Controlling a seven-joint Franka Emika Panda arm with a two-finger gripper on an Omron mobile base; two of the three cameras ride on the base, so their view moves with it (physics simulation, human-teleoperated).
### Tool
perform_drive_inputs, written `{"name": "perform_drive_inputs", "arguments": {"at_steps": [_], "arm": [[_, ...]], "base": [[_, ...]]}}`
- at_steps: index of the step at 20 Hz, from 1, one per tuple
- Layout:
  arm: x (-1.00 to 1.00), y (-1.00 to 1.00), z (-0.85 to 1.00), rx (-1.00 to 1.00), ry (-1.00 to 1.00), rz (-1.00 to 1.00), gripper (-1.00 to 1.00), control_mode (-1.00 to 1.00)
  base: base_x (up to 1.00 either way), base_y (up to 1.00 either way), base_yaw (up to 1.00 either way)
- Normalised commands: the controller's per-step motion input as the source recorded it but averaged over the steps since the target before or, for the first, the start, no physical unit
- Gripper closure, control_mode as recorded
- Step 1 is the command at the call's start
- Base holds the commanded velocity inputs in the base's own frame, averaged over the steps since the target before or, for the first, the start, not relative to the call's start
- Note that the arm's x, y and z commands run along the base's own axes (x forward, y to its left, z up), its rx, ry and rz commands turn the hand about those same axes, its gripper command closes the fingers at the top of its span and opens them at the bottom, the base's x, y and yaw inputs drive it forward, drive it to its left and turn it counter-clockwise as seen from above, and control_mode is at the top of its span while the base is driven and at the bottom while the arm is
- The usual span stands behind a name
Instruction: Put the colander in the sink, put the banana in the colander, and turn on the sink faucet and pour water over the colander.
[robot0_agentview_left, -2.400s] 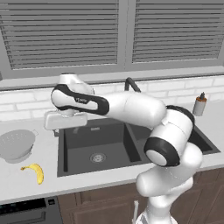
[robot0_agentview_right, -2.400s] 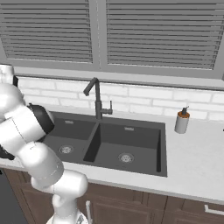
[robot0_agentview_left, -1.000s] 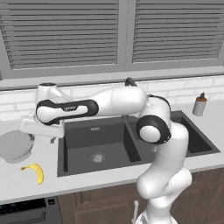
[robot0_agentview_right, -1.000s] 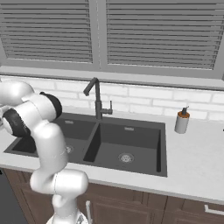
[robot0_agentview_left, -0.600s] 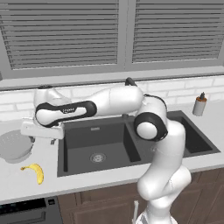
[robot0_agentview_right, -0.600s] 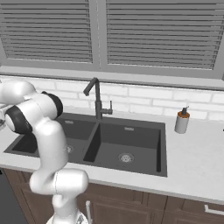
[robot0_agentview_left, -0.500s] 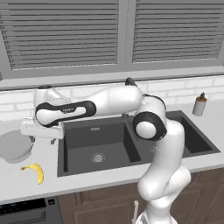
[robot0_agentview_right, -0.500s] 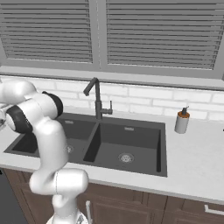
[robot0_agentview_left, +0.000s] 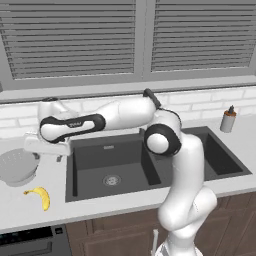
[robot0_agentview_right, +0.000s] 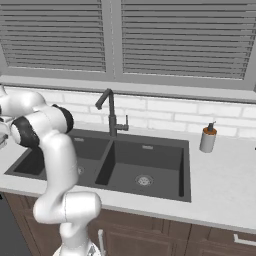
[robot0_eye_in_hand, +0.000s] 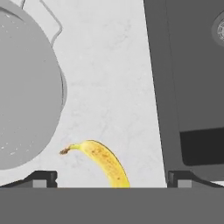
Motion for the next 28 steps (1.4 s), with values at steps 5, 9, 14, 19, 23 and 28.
{"name": "perform_drive_inputs", "arguments": {"at_steps": [5,9,14,19,23,28], "arm": [[0.28,0.28,-0.22,-0.06,0.01,0.00,-1.00,-1.00],[0.27,0.31,-0.14,-0.03,0.00,0.00,-1.00,-1.00],[0.14,0.16,-0.13,0.00,0.00,0.00,-1.00,-1.00],[0.07,0.03,-0.20,0.00,0.00,0.00,-1.00,-1.00],[0.15,0.09,-0.28,0.00,0.00,0.00,-1.00,-1.00],[0.19,0.11,-0.33,0.00,0.00,0.00,-1.00,-1.00]], "base": [[0.00,0.00,0.00],[0.00,0.00,0.00],[0.00,0.00,0.00],[0.00,0.00,0.00],[0.00,0.00,0.00],[0.00,0.00,0.00]]}}
